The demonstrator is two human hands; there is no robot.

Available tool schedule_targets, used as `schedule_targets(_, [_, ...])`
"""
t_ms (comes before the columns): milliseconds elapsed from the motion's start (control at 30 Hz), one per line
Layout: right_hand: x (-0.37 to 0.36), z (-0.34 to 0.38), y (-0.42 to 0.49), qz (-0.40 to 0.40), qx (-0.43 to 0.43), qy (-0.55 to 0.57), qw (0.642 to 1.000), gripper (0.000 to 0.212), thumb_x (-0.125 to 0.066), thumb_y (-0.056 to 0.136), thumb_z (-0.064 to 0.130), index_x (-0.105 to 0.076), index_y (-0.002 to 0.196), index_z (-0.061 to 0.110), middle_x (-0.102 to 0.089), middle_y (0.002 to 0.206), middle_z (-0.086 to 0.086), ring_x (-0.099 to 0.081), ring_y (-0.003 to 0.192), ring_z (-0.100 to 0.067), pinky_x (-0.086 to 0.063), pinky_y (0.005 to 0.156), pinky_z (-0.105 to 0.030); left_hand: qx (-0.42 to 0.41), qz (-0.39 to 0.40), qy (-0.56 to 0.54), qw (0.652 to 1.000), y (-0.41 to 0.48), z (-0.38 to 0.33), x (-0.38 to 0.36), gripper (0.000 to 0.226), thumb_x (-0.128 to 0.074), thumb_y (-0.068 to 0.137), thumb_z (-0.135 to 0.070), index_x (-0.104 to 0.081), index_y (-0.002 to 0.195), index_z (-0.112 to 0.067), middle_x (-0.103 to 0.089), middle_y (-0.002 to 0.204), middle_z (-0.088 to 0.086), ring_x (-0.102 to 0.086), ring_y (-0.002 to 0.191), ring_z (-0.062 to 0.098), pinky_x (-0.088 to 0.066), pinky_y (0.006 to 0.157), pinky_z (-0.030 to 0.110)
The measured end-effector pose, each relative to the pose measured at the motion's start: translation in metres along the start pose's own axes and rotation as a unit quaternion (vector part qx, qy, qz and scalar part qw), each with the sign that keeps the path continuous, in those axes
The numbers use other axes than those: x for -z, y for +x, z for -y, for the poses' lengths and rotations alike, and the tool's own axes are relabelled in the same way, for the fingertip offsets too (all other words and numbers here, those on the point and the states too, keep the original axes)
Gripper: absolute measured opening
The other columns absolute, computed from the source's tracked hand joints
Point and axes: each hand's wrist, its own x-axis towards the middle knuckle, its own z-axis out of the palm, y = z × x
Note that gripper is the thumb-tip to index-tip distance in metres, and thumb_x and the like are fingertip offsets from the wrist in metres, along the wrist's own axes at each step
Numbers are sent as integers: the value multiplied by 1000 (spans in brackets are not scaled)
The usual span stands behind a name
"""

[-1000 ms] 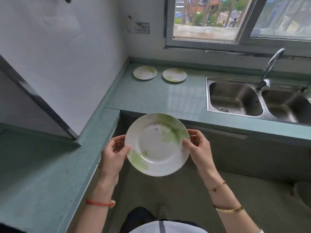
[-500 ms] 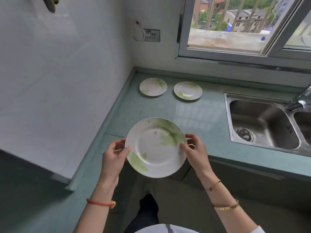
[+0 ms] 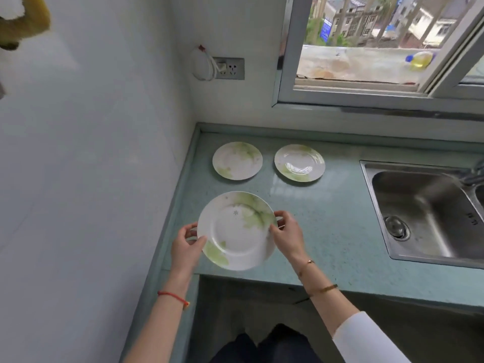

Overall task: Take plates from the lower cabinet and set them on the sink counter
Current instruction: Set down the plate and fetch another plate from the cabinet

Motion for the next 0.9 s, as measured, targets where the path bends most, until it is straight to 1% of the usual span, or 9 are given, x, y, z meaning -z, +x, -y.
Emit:
schedule_targets(133, [-28,-3,38,5,-25,-35,999,24,-56,92,13,-61,115,11,-65,103,-7,-58,85,-19,-41,61,-21,42,4,27,999,40,12,-11,38,-66,85,-3,-58,119,-17,-63,113,3,-63,95,13,-56,76,29])
schedule_targets(233, [-44,-9,62,18,-54,-60,997,23,-55,92,13,-62,114,10,-64,107,-9,-59,91,-23,-45,70,-29,69,8,37,997,62,21,-18,40,-65,85,-1,-58,122,-15,-62,114,4,-61,108,23,-56,92,42])
schedule_targets(333, [-55,-13,80,34,-75,-77,994,24,-54,91,12,-61,114,11,-64,107,-9,-60,95,-26,-51,76,-35,89,17,48,995,79,26,-24,44,-64,86,-1,-57,129,-11,-61,117,5,-57,114,25,-50,101,45])
schedule_targets(367, [-58,-14,86,39,-81,-82,993,26,-54,91,10,-60,116,11,-64,109,-10,-59,95,-26,-52,77,-36,94,20,50,994,83,27,-26,45,-63,86,-1,-56,130,-12,-60,117,4,-57,113,24,-51,100,43])
schedule_targets(467, [-65,-18,96,57,-94,-85,990,35,-53,88,4,-57,123,10,-63,113,-12,-59,97,-27,-51,76,-34,98,24,56,993,93,29,-30,48,-62,85,2,-57,130,-15,-59,114,1,-55,108,19,-47,85,30])
schedule_targets(567, [-69,-23,102,67,-100,-96,988,38,-51,87,2,-57,124,10,-63,114,-16,-59,97,-29,-47,72,-32,102,29,76,991,101,33,-32,51,-62,84,2,-57,132,-14,-59,114,2,-54,108,18,-45,85,30])
schedule_targets(700, [-73,-26,108,77,-107,-113,985,39,-51,89,7,-55,127,10,-55,120,-16,-57,105,-32,-51,84,-39,110,33,100,988,107,39,-34,53,-62,84,3,-57,134,-14,-60,109,1,-54,103,17,-45,83,28])
schedule_targets(833, [-75,-31,110,86,-104,-124,983,42,-50,89,8,-53,131,12,-49,124,-14,-53,108,-30,-49,90,-39,112,27,101,988,109,41,-37,54,-62,84,2,-57,134,-16,-59,106,-3,-55,104,17,-41,68,17])
schedule_targets(900, [-75,-33,110,89,-105,-120,983,44,-50,89,8,-52,133,11,-48,124,-13,-52,109,-29,-47,92,-38,112,30,100,988,111,42,-38,56,-62,84,1,-56,137,-16,-58,108,-3,-54,106,18,-42,72,19])
